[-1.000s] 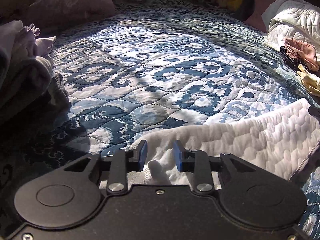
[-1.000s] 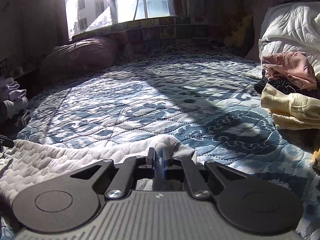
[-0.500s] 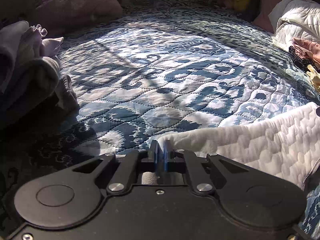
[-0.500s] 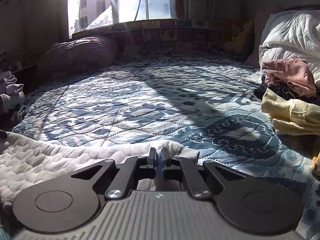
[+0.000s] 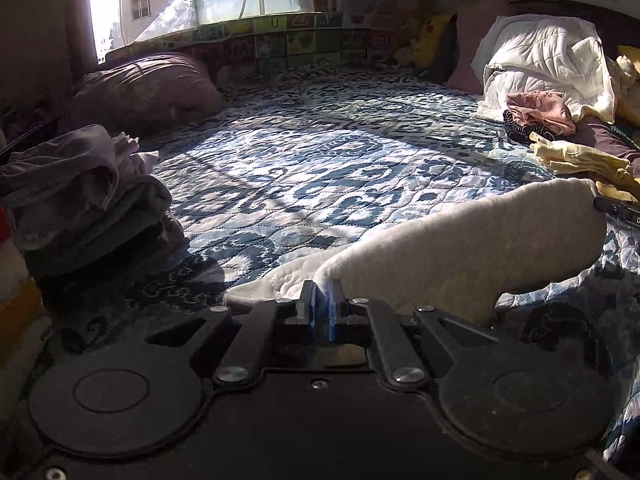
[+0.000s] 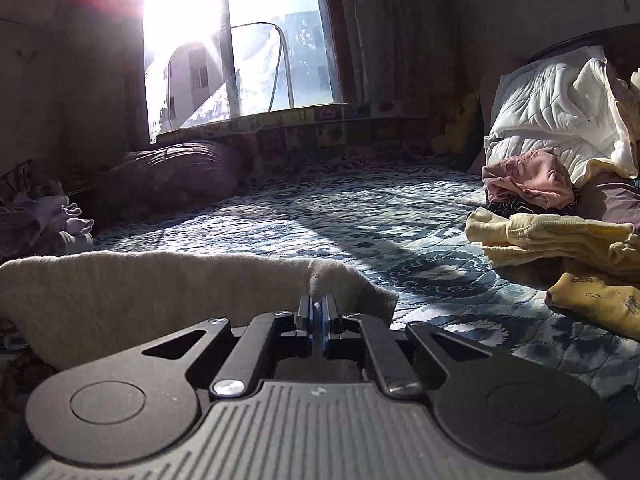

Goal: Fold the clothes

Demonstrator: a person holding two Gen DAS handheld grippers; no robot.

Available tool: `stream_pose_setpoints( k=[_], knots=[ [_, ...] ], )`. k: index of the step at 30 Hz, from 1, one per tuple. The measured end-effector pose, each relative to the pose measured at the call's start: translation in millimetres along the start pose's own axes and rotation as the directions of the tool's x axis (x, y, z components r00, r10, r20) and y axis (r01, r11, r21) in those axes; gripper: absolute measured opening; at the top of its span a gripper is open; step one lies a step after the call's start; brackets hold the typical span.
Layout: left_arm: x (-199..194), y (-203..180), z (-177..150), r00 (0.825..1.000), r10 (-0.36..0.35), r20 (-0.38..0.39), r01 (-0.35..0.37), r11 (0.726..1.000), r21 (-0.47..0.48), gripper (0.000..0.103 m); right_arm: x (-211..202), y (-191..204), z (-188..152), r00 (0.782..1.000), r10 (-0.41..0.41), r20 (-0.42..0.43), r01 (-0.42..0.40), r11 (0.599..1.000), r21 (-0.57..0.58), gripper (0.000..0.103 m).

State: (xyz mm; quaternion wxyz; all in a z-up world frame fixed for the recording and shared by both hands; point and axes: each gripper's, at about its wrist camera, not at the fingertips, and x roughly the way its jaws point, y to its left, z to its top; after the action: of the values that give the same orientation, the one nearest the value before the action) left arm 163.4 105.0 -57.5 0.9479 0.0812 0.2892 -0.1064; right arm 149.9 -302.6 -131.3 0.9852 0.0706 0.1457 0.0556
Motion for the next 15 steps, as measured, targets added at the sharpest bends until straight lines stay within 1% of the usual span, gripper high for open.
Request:
stream_pose_setpoints(
  k=[1,4,7,8,9,11,13,14,15],
  knots=[
    [-7.8,-1.7,-11.1,1.000,0.002,-0.009,-0.002,1.000,0.007,0.003,-9.5,0.6,-2.5,1.000,0.012,0.007,-0.012,1.000,-0.002,0.006],
    [-20.2,-5.0,-36.3,0.999,0.010,-0.035,-0.009,1.000,0.014,0.003,-32.0,4.4,-10.7,1.000,0.018,-0.011,-0.018,1.000,-0.020,0.007],
    [-25.1,-10.1,-58.4,0.998,0.021,-0.067,-0.019,0.999,0.036,0.003,-46.4,-1.2,-21.1,0.995,0.042,-0.086,-0.039,0.999,0.035,0.011],
    [-26.8,-12.2,-66.7,0.997,0.025,-0.079,-0.022,0.999,0.047,0.003,-51.3,-3.4,-24.7,0.993,0.051,-0.110,-0.045,0.997,0.056,0.011],
    [-27.9,-13.4,-72.0,0.996,0.028,-0.087,-0.023,0.998,0.053,0.003,-56.7,-7.9,-29.3,0.989,0.061,-0.135,-0.048,0.994,0.100,0.012],
    [-27.4,-15.4,-80.9,0.994,0.029,-0.106,-0.023,0.998,0.063,0.002,-65.4,-13.0,-39.6,0.976,0.098,-0.195,-0.063,0.982,0.178,0.016],
    [-26.1,-16.3,-87.2,0.992,0.023,-0.123,-0.014,0.997,0.072,0.000,-72.8,-22.1,-47.6,0.960,0.134,-0.246,-0.070,0.965,0.251,0.023],
    [-25.2,-16.2,-89.6,0.991,0.021,-0.136,-0.011,0.997,0.074,0.000,-76.6,-26.5,-52.1,0.950,0.155,-0.270,-0.073,0.954,0.292,0.030],
    [-29.2,-16.0,-95.9,0.989,0.025,-0.146,-0.014,0.997,0.075,0.000,-82.0,-29.5,-61.3,0.935,0.200,-0.293,-0.079,0.923,0.376,0.036]
  ],
)
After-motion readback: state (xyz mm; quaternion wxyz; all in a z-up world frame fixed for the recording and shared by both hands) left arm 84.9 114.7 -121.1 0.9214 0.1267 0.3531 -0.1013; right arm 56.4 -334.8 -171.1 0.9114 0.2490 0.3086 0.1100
